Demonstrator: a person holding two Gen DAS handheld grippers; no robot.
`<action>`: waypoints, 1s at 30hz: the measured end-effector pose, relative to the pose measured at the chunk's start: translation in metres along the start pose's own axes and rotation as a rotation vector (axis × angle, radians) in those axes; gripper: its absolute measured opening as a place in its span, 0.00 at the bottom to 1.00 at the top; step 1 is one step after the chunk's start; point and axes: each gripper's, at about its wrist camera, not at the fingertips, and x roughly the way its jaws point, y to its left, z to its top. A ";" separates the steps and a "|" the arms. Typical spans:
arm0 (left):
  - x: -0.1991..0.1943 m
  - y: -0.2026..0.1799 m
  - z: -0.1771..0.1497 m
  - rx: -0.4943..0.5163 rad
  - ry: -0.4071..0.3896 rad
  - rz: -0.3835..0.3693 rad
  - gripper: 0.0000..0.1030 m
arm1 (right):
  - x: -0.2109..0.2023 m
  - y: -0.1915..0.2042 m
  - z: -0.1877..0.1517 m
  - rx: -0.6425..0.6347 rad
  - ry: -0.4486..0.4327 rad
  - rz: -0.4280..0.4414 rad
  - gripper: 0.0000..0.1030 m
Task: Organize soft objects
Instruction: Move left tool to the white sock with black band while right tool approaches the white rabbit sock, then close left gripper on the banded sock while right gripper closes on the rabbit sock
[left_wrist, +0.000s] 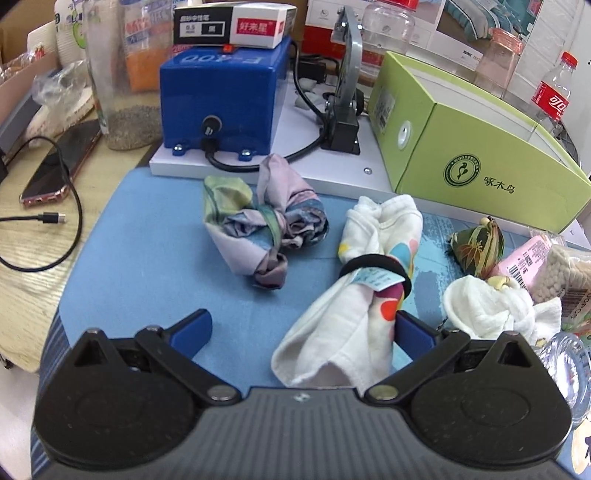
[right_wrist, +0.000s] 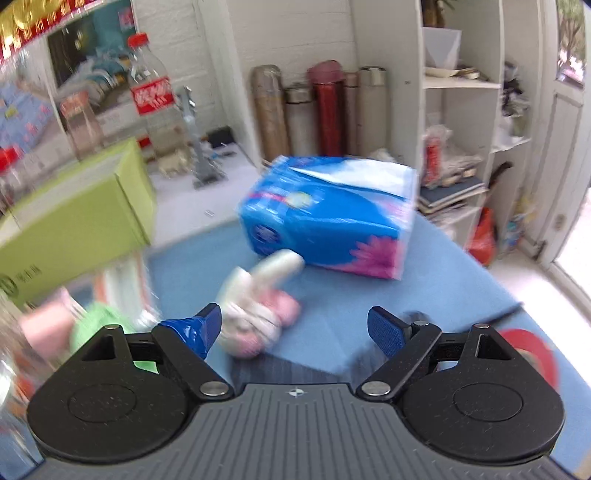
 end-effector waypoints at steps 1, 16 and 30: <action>-0.001 0.001 0.000 0.002 -0.001 0.003 1.00 | 0.006 0.004 0.004 0.009 -0.007 0.016 0.71; -0.015 -0.019 0.001 0.218 -0.033 -0.038 0.99 | 0.016 -0.003 -0.024 -0.133 0.104 -0.110 0.72; 0.007 -0.007 0.005 0.251 -0.012 -0.133 0.88 | 0.030 0.004 -0.026 -0.157 -0.018 -0.095 0.75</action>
